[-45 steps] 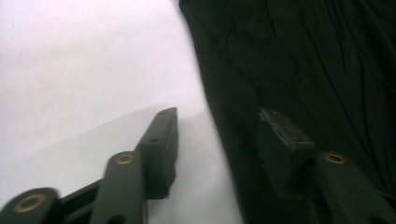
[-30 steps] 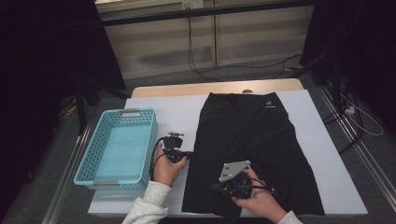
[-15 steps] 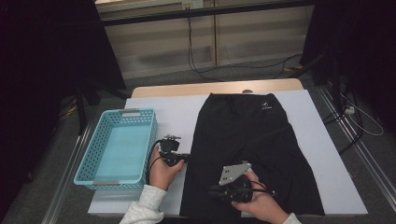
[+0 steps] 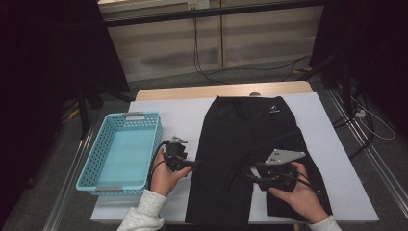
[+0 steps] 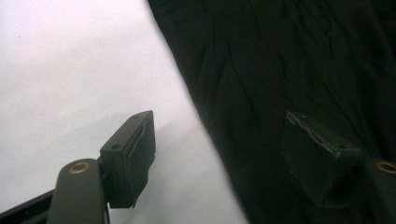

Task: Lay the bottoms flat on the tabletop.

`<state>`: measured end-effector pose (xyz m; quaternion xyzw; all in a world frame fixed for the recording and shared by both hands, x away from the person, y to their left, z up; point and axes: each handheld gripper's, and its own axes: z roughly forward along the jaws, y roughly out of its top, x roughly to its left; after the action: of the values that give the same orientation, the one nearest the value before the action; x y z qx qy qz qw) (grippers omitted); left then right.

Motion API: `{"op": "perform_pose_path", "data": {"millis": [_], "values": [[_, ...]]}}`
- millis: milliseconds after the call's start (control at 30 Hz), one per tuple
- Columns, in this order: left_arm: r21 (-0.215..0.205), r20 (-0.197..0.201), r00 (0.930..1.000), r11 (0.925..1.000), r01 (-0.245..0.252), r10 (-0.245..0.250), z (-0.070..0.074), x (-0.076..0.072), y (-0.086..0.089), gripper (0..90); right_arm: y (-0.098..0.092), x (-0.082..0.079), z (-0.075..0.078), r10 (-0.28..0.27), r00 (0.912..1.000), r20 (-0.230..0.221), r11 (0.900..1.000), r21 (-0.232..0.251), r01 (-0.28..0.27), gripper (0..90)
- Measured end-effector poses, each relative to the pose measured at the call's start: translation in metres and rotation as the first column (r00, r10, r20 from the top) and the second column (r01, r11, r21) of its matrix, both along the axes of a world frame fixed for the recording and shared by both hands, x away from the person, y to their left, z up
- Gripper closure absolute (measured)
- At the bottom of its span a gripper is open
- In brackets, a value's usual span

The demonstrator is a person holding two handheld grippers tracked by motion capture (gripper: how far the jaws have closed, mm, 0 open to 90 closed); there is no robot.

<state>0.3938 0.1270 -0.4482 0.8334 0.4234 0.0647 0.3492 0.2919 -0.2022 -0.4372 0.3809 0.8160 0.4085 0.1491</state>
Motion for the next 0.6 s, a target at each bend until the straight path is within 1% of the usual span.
{"op": "perform_pose_path", "data": {"millis": [67, 167, 233, 300, 400, 467, 500, 533, 600], "values": [[0.013, 0.001, 0.9999, 0.9998, 0.017, -0.017, -0.001, 0.000, 0.001, 25.0, -0.011, -0.002, -0.002, -0.033, 0.9994, -0.005, 0.999, -0.009, 0.033, 44.9], [0.009, 0.009, 0.9997, 0.9997, 0.024, -0.024, -0.002, 0.001, 0.002, 23.0, -0.028, -0.007, -0.003, -0.086, 0.9963, -0.005, 0.996, -0.021, 0.086, 44.7], [0.008, 0.015, 0.9997, 0.9998, 0.020, -0.020, -0.001, 0.002, 0.001, 22.4, -0.039, -0.010, -0.004, -0.124, 0.9922, -0.004, 0.992, -0.028, 0.124, 44.4], [0.011, 0.016, 0.9994, 0.9995, 0.031, -0.031, 0.000, 0.003, 0.000, 22.6, -0.051, -0.014, -0.005, -0.161, 0.9869, 0.002, 0.986, -0.050, 0.161, 44.2], [-0.005, 0.022, 0.9991, 0.9993, 0.036, -0.036, 0.002, 0.004, -0.003, 22.1, -0.067, -0.020, -0.007, -0.235, 0.9719, -0.005, 0.969, -0.081, 0.234, 44.5], [-0.004, 0.031, 0.9987, 0.9991, 0.041, -0.041, 0.005, 0.005, -0.006, 22.1, -0.078, -0.024, -0.010, -0.284, 0.9588, -0.008, 0.953, -0.115, 0.281, 44.7], [-0.006, 0.030, 0.9988, 0.9992, 0.040, -0.040, 0.005, 0.005, -0.007, 21.8, -0.084, -0.026, -0.012, -0.305, 0.9523, -0.012, 0.945, -0.125, 0.301, 44.9], [-0.007, 0.031, 0.9985, 0.9990, 0.044, -0.044, 0.006, 0.006, -0.008, 21.9, -0.088, -0.028, -0.013, -0.317, 0.9485, -0.012, 0.941, -0.130, 0.312, 45.0], [-0.008, 0.031, 0.9984, 0.9989, 0.047, -0.046, 0.007, 0.006, -0.012, 21.8, -0.097, -0.032, -0.014, -0.347, 0.9378, -0.010, 0.927, -0.155, 0.341, 45.1]]}}
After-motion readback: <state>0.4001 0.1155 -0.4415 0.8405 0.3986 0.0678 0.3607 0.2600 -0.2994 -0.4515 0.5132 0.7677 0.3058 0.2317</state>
